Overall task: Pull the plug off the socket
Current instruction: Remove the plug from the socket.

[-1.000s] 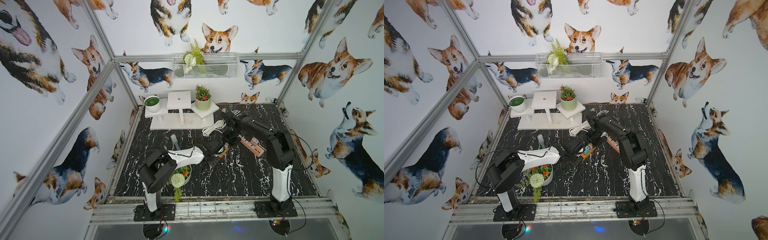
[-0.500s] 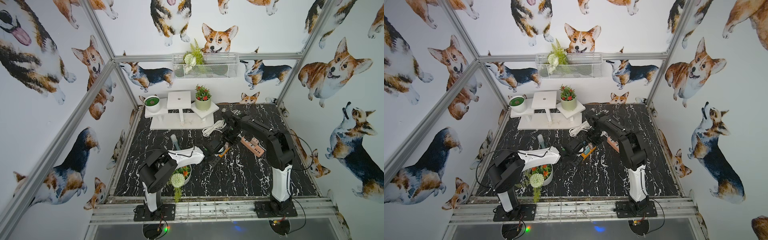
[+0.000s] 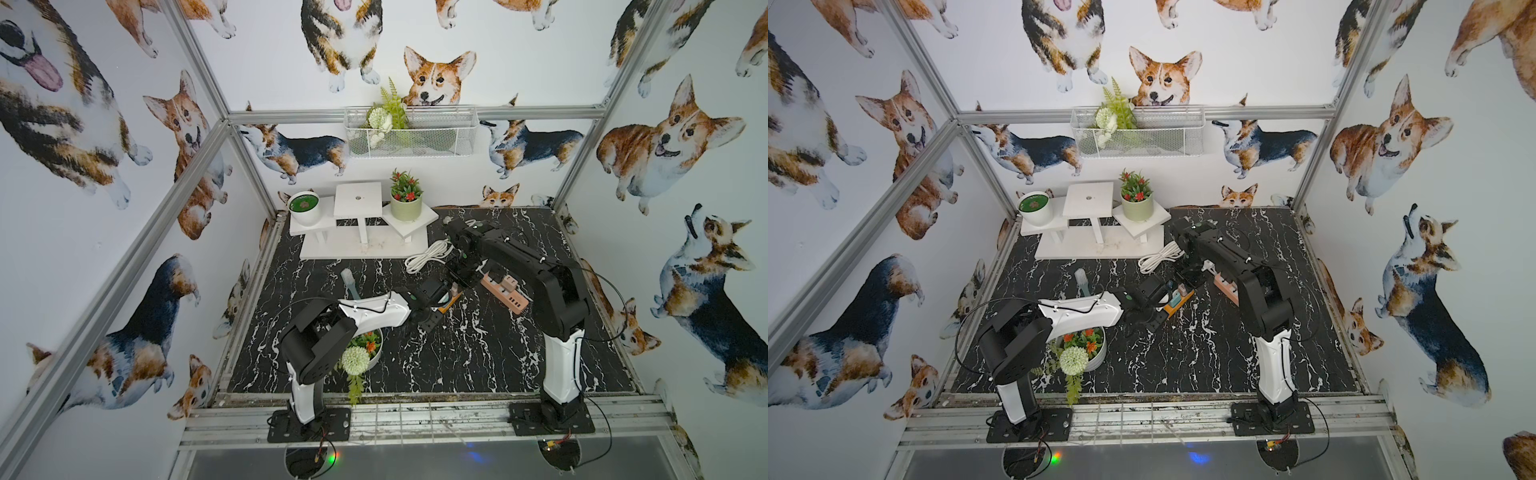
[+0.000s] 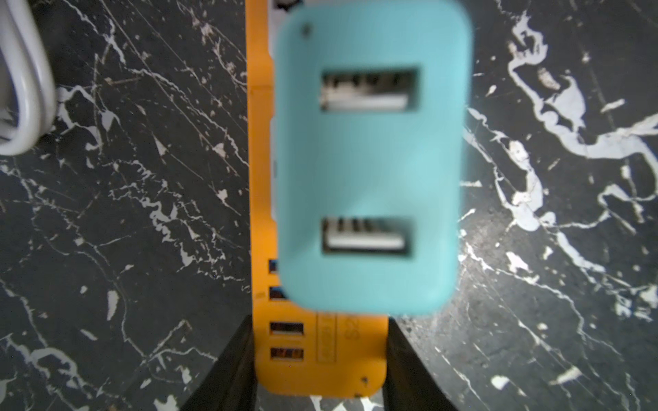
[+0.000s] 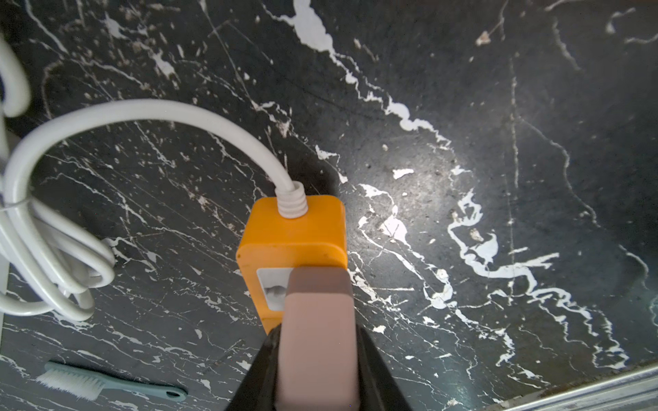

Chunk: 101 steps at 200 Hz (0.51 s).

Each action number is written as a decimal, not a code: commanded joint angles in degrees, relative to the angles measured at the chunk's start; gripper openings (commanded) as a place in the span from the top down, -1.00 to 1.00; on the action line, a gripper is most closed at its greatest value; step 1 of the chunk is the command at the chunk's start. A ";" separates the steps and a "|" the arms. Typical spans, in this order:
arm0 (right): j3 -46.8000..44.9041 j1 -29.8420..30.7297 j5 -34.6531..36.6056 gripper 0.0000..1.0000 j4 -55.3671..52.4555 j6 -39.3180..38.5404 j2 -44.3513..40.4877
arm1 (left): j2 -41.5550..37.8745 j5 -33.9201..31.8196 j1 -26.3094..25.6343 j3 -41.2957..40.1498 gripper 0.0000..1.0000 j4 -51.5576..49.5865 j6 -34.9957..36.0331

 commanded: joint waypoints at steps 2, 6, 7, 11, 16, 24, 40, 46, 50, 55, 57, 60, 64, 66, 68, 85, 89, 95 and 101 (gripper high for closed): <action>-2.68 -0.25 -4.82 1.00 -1.24 1.17 0.57 | 0.30 0.36 0.09 -0.12 0.88 -8.72 -0.25; -3.13 -0.36 -4.82 1.00 -0.93 1.16 0.56 | -0.02 0.40 0.14 -0.03 0.80 -8.75 -0.25; -3.22 -0.32 -4.83 1.00 -0.91 1.17 0.60 | -0.15 0.42 0.10 -0.02 0.79 -8.76 -0.25; -3.49 -0.50 -4.92 1.00 -0.73 1.14 0.62 | -0.40 0.43 0.08 0.01 0.73 -8.70 -0.25; -3.77 -0.60 -4.93 1.00 -0.51 1.25 0.50 | -0.86 0.38 0.13 0.22 0.62 -8.71 -0.38; -4.13 -0.79 -5.01 1.00 -0.36 1.32 0.54 | -1.56 0.12 0.09 0.35 0.50 -8.77 -0.43; -4.36 -1.15 -4.92 1.00 -0.18 1.30 0.44 | -2.97 -0.94 0.15 0.73 0.32 -8.76 -0.86; -4.44 -1.25 -4.92 1.00 -0.10 1.43 0.56 | -3.63 -1.22 0.14 0.77 0.25 -8.69 -1.09; -4.45 -1.29 -4.97 1.00 -0.10 1.43 0.49 | -4.14 -1.43 0.13 0.77 0.24 -8.60 -1.25; -4.44 -1.42 -5.01 1.00 -0.06 1.43 0.51 | -4.82 -1.67 0.15 0.77 0.18 -8.51 -1.45; -4.45 -1.43 -5.06 1.00 -0.02 1.41 0.53 | -5.06 -1.80 0.13 0.64 0.16 -8.41 -1.47; -4.38 -1.43 -5.09 1.00 -0.01 1.43 0.52 | -5.56 -1.95 0.15 0.60 0.11 -8.32 -1.71; -4.36 -1.49 -5.06 1.00 -0.01 1.44 0.51 | -6.14 -2.05 0.15 0.47 0.08 -8.14 -1.82; -4.29 -1.51 -5.09 1.00 -0.01 1.44 0.48 | -6.45 -2.20 0.08 0.39 0.01 -8.08 -1.90; -4.28 -1.47 -5.03 1.00 -0.07 1.43 0.54 | -6.77 -2.26 0.09 0.28 -0.03 -7.95 -1.98; -4.01 -1.48 -4.75 1.00 -0.27 1.34 0.54 | -8.76 -2.08 0.12 -0.36 -0.27 -7.27 -2.36; -4.01 -1.49 -4.81 1.00 -0.27 1.32 0.61 | -9.02 -2.08 0.09 -0.44 -0.27 -7.12 -2.33; -4.01 -1.49 -4.83 1.00 -0.27 1.35 0.57 | -9.27 -1.88 0.12 -0.42 -0.28 -7.24 -2.30; -4.01 -1.50 -4.84 1.00 -0.31 1.35 0.65 | -9.34 -1.76 0.15 -0.37 -0.28 -7.33 -2.20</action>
